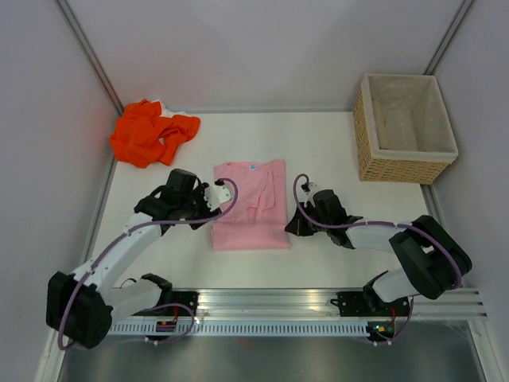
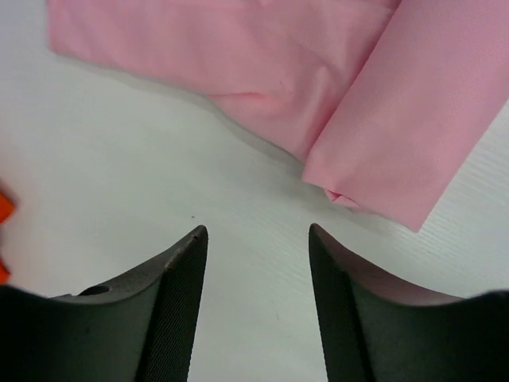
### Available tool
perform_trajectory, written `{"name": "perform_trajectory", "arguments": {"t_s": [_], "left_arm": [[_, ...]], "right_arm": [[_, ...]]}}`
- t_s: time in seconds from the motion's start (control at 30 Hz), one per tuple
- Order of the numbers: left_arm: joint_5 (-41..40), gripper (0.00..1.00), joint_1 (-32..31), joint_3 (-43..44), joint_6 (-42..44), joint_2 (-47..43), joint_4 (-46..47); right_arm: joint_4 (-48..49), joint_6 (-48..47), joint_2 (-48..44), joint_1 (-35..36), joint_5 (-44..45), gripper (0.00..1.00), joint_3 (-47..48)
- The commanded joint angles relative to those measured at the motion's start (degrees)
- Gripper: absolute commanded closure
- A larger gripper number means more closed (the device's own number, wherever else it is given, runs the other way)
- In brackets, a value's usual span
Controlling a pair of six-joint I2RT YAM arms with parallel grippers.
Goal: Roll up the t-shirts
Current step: Roll the tshirt
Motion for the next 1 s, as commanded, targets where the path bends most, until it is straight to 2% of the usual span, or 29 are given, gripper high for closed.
{"name": "perform_trajectory", "arguments": {"t_s": [0.0,0.07,0.1,0.27,0.4,0.6,0.67,0.7,0.73,0.8,0.9,0.97], "left_arm": [[0.85,0.39,-3.56,-0.07,15.26,-10.75,-2.71],[0.78,0.31,-7.78,-4.35,16.62,-14.82,-0.69],[0.07,0.30,-12.85,-6.04,16.97,-17.11,-0.07],[-10.27,0.28,-25.80,-15.98,16.36,-16.69,5.46],[-13.81,0.28,-28.54,-19.50,17.76,-13.45,11.35],[-16.98,0.32,-28.63,-22.05,19.26,-7.81,17.77],[-16.28,0.40,-28.63,-22.75,19.08,-7.81,17.78],[-16.19,0.50,-28.63,-23.10,18.39,-7.90,17.69],[-16.10,0.55,-28.63,-23.28,18.20,-7.64,17.69],[-16.28,0.64,-28.55,-23.54,18.12,-7.37,17.16],[-16.98,0.85,-28.55,-22.93,18.38,-6.67,16.99],[-16.72,0.94,-28.46,-21.97,18.20,-6.58,16.20]], "right_arm": [[2.21,1.98,-0.52,0.14,2.05,1.00,-1.06],[2.47,1.81,-0.52,0.14,2.31,1.00,-1.32],[2.48,1.81,-0.43,0.14,2.40,1.00,-1.32],[1.95,1.72,0.28,0.05,1.70,1.00,-0.88],[1.77,1.45,0.01,0.14,1.87,1.00,-0.88],[1.60,1.10,-0.34,0.05,1.70,1.00,-1.15],[1.42,0.23,-1.04,0.14,1.17,0.99,-1.15],[1.51,-0.30,-1.48,0.14,0.91,0.99,-1.15],[1.16,-1.61,-2.00,0.05,0.04,0.97,-0.89],[-0.41,-3.81,-4.45,0.05,-1.02,0.87,0.25],[-7.52,-10.13,-10.50,0.14,-1.21,0.72,4.99],[-13.50,-15.82,-14.03,0.14,-0.68,0.63,8.95]]}}
